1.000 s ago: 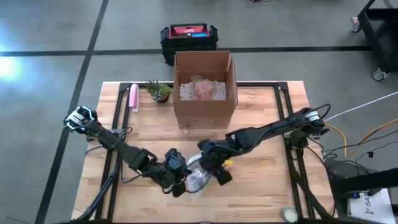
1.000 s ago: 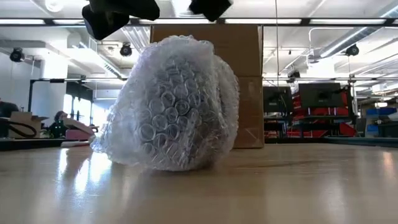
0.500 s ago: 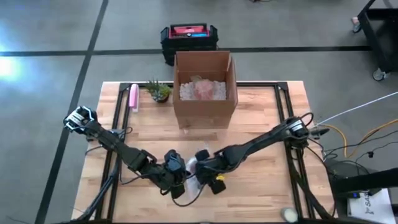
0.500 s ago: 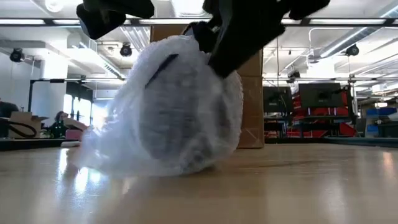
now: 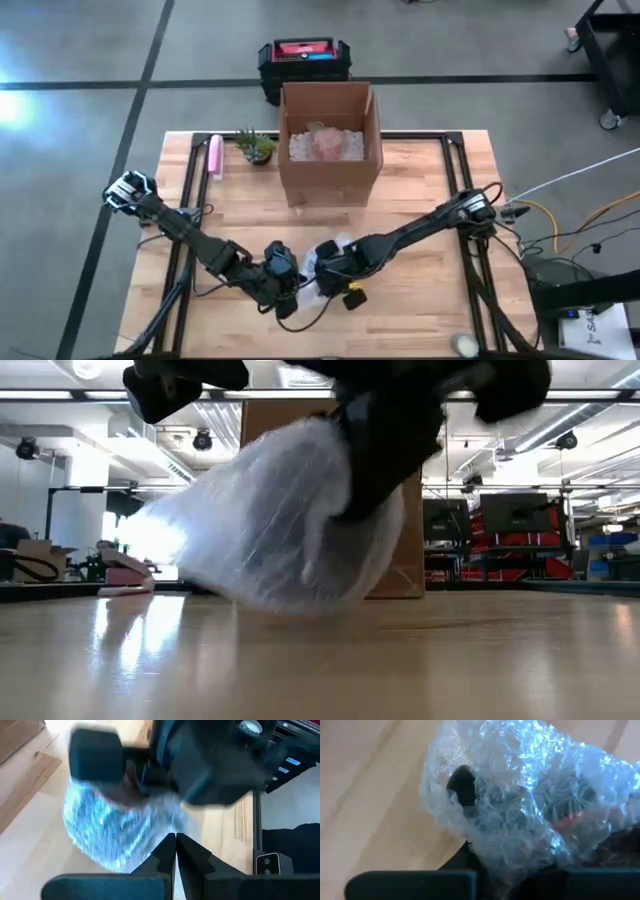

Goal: Wrap mug
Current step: Put the wrapped black mug into the box

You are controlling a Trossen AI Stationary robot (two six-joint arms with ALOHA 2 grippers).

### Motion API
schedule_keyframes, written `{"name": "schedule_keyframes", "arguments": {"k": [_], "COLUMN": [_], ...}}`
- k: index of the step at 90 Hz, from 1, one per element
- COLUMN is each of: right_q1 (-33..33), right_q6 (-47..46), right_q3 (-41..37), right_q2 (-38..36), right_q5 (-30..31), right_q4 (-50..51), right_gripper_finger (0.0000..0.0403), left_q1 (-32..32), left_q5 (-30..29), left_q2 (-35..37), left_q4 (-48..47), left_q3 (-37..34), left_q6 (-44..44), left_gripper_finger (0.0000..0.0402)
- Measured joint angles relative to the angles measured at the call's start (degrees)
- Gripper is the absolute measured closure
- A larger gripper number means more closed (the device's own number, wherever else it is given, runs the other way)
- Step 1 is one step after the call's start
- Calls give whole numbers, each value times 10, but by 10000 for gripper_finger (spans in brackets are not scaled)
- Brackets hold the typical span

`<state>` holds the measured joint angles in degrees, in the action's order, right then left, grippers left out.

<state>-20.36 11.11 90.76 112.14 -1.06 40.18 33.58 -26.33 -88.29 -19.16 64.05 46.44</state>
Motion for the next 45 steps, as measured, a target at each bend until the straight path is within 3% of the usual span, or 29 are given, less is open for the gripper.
{"name": "schedule_keyframes", "arguments": {"k": [24, 45], "right_q1": [-5, 55], "right_q6": [19, 50], "right_q3": [15, 20], "right_q2": [-140, -293], "right_q5": [-5, -1], "right_q4": [67, 64], "right_gripper_finger": [388, 391], "left_q1": [-1, 0], "left_q5": [-9, 4], "left_q2": [1, 0], "left_q4": [10, -3], "left_q3": [2, 0], "left_q6": [0, -3], "left_gripper_finger": [402, 402]}}
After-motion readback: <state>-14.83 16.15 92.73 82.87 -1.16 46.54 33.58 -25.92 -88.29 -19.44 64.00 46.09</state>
